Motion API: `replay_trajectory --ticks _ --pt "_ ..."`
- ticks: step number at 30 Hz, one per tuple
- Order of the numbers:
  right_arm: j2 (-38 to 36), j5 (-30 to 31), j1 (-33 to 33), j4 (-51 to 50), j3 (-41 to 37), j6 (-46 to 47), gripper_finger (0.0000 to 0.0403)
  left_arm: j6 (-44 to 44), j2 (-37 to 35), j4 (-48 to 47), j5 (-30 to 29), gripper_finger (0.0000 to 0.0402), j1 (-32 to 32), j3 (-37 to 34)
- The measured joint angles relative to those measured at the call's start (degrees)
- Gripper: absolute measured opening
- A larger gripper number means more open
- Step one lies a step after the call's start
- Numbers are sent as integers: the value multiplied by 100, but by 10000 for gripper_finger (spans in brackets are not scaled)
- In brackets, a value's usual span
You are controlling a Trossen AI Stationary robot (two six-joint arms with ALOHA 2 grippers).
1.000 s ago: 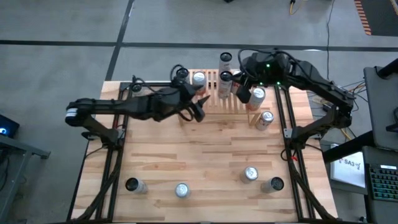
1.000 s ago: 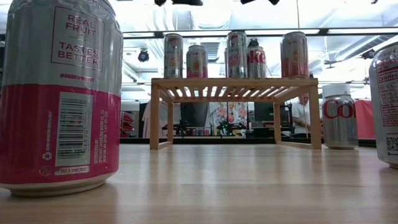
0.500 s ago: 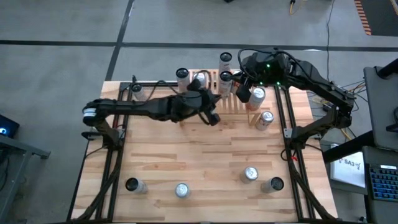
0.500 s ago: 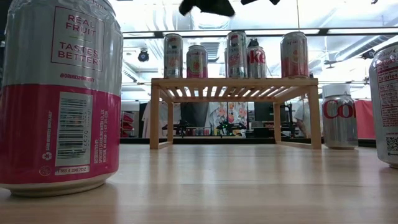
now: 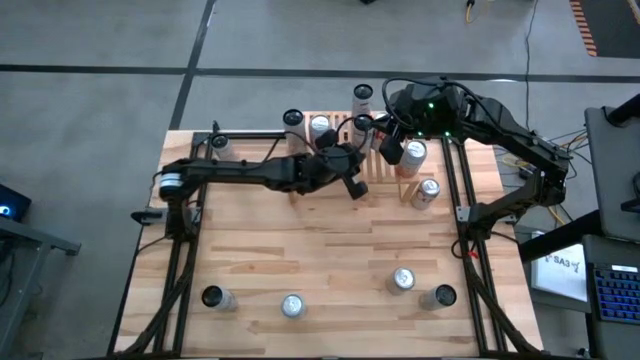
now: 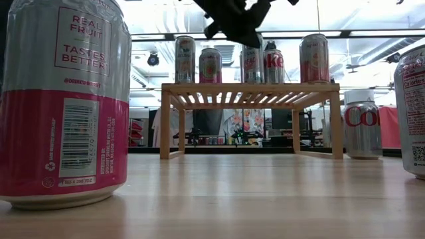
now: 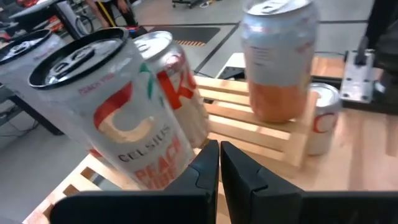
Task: Place canned beverage on shelf
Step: Put the left white soda can on the shelf aligned with the other white soda can
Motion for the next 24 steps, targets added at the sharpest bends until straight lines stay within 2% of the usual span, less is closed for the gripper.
replay_trajectory --ticks 24 --pt "2 197 0 1 -4 -177 9 2 168 577 -3 0 519 2"
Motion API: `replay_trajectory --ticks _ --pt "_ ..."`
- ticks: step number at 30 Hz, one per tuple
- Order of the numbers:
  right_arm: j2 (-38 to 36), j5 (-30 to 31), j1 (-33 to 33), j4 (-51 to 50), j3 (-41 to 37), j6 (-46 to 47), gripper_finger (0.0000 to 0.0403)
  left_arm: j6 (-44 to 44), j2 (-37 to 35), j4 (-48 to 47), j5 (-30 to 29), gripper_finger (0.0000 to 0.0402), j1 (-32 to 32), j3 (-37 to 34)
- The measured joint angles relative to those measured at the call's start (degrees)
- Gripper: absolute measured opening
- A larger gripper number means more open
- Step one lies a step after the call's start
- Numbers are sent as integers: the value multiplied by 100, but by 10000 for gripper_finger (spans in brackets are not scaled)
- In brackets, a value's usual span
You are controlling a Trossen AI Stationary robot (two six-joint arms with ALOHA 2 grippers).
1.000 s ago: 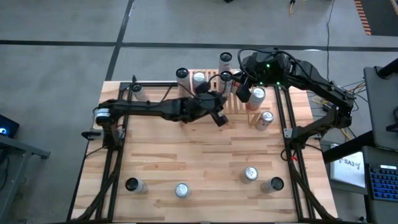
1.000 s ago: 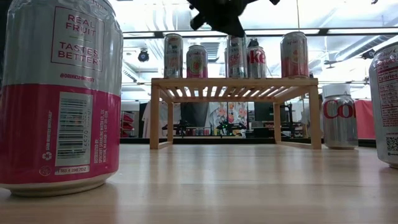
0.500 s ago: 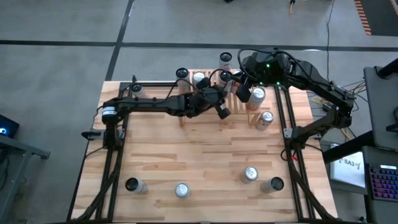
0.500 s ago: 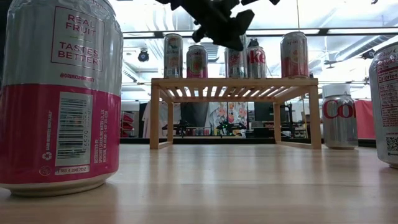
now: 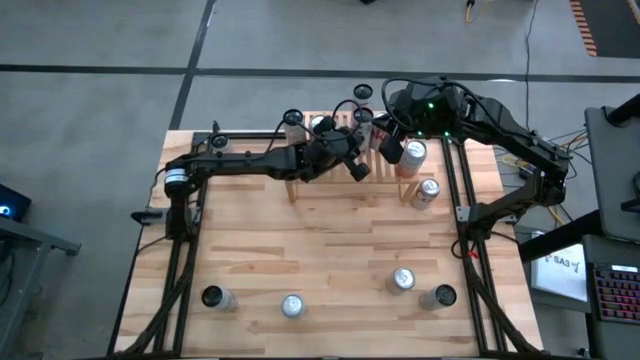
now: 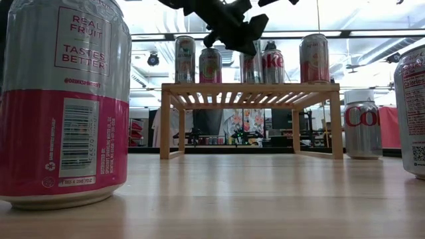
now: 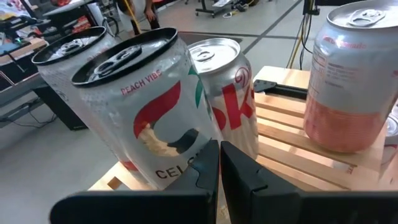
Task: Place canned beverage on shelf
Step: Put the left white soda can on the shelf aligned with the other white soda can
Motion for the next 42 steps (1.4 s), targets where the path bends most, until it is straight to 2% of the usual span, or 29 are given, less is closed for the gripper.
replay_trajectory --ticks 19,42 --pt "0 7 0 -13 0 -22 9 63 66 -447 263 0 -27 -64" --pt "2 92 0 -42 0 -20 9 -26 278 91 288 0 -2 -74"
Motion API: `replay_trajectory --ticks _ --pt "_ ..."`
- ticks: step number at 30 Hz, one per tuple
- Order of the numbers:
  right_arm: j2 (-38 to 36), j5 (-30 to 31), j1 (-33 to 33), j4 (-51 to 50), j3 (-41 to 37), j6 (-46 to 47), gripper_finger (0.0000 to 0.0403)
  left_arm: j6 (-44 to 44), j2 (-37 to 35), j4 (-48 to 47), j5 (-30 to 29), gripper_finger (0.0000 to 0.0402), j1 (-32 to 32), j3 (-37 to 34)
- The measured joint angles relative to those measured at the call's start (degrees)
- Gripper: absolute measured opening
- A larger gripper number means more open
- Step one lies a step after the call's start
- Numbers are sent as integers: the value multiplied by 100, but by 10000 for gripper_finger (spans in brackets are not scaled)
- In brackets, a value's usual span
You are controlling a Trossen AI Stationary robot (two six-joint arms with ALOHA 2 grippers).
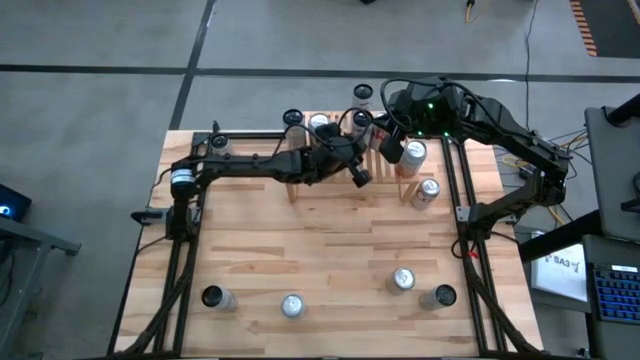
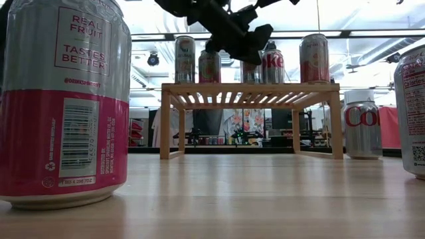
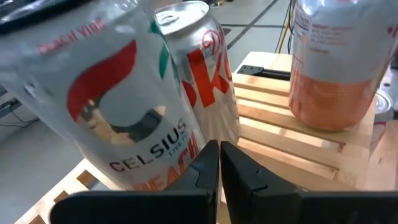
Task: Place canned beverage on shelf
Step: Put the left white soda can on the shelf aligned with the other white soda can
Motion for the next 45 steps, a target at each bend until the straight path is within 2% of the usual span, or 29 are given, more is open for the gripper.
replay_trajectory --ticks 7,13,16,21,28,36,45 --pt "0 2 2 0 0 54 9 76 -74 -33 -4 0 -19 -2" --pt "1 -10 -15 2 0 354 9 271 -634 -130 11 0 -92 138" --pt "49 -230 -114 4 0 504 9 313 -878 -272 11 0 -88 349" --pt "296 -748 -335 4 0 669 9 364 -1154 -690 9 0 -146 931" --pt "732 -1240 -333 -2 -2 625 9 680 -1290 -2136 11 0 -370 2235" --pt "956 -1144 -335 -116 -2 617 9 762 -1357 -3285 0 0 -623 3191" --pt "1052 -667 -338 -272 -20 293 9 533 -1419 -3547 -9 0 -748 3344"
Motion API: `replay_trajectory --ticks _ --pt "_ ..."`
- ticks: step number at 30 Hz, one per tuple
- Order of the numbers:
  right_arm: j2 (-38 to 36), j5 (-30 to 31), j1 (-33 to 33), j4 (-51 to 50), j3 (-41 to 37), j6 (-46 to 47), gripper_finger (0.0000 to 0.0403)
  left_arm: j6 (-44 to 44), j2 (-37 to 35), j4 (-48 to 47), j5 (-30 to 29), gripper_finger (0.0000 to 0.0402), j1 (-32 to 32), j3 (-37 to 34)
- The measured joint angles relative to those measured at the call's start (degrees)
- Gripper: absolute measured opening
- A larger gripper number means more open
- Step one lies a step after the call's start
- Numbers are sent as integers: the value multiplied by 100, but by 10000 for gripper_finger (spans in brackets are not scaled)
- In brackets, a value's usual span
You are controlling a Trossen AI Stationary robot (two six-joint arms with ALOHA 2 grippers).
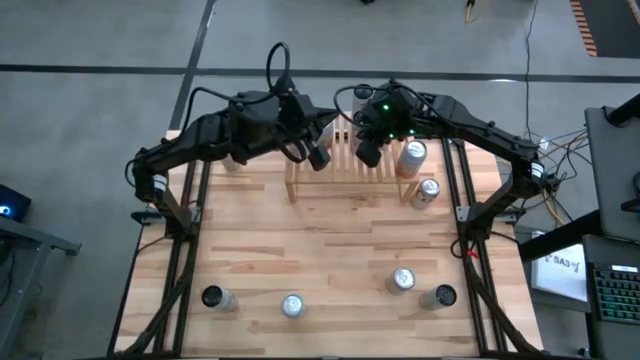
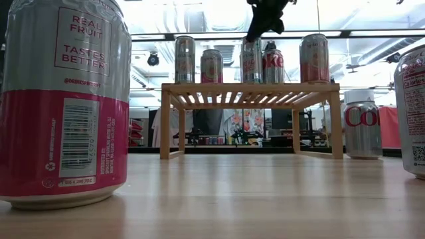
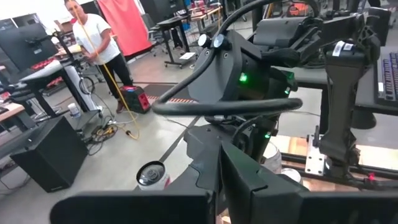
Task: Place canned beverage on shelf
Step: Put the left white soda can on the shelf aligned with the other white soda can
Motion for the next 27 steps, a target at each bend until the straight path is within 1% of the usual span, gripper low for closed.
replay_trajectory --ticks 5,14,19,27 --pt "12 351 1 4 0 -165 9 43 1 32 -2 0 0 -3" --pt "12 473 1 174 -46 -516 9 73 2 112 -6 0 0 -7" --pt "12 473 1 230 -48 -484 9 73 2 112 -7 0 0 -7" --pt "-1 473 3 -259 -50 -448 9 73 4 88 -7 0 0 -11"
